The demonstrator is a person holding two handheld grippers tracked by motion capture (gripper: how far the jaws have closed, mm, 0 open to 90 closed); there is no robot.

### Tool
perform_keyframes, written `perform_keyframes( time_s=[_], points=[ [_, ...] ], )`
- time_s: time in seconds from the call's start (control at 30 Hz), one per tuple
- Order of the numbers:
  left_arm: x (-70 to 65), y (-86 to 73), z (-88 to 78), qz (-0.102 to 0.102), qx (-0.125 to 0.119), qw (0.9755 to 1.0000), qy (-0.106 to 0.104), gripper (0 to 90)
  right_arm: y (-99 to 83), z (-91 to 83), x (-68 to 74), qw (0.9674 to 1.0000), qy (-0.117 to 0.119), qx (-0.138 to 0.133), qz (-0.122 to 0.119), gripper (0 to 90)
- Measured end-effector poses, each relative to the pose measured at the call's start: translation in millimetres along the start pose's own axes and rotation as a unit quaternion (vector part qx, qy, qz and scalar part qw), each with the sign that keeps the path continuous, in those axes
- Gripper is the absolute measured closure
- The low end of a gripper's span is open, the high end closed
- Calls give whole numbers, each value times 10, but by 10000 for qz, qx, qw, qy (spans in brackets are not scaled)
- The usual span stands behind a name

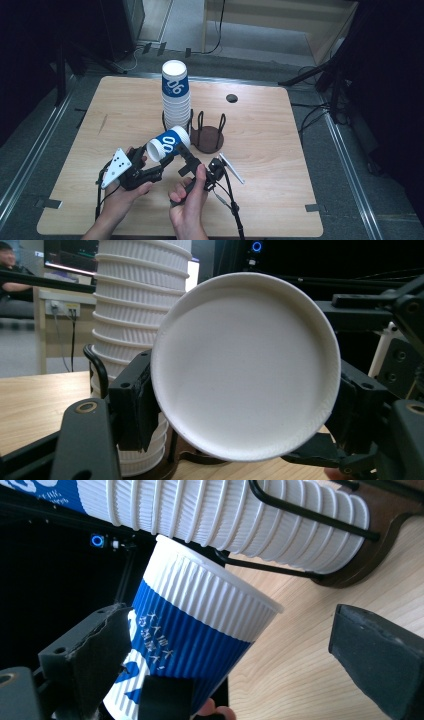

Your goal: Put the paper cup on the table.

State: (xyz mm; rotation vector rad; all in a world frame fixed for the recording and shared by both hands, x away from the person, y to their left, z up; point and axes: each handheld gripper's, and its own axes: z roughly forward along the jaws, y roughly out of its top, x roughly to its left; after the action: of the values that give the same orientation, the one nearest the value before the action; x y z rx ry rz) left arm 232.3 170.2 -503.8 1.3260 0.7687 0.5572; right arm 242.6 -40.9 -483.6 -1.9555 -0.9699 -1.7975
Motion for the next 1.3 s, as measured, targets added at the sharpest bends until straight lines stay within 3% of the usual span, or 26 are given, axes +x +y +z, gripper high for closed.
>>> perform_keyframes(
  time_s=[0.2, 0.5, 0.7, 1.07, 1.3],
  points=[
    [-23, -17, 6, 93, 26, 10000, 13, 277, 23, 45, 6, 9986, 111, 63, 506, 34],
    [-33, -17, 2, 87, 56, 9999, 18, 278, 50, 134, -20, 9968, 132, 127, 775, 34],
    [-42, -21, 4, 137, 64, 9999, 0, 278, 71, 214, -64, 9928, 275, 315, 1121, 33],
    [-46, -33, 6, 146, 76, 9999, -8, 279, 93, 292, -61, 9911, 353, 477, 1194, 33],
    [-37, -29, -5, 100, 129, 9999, -50, 278, 104, 330, -117, 9863, 512, 656, 1425, 106]
  ],
)
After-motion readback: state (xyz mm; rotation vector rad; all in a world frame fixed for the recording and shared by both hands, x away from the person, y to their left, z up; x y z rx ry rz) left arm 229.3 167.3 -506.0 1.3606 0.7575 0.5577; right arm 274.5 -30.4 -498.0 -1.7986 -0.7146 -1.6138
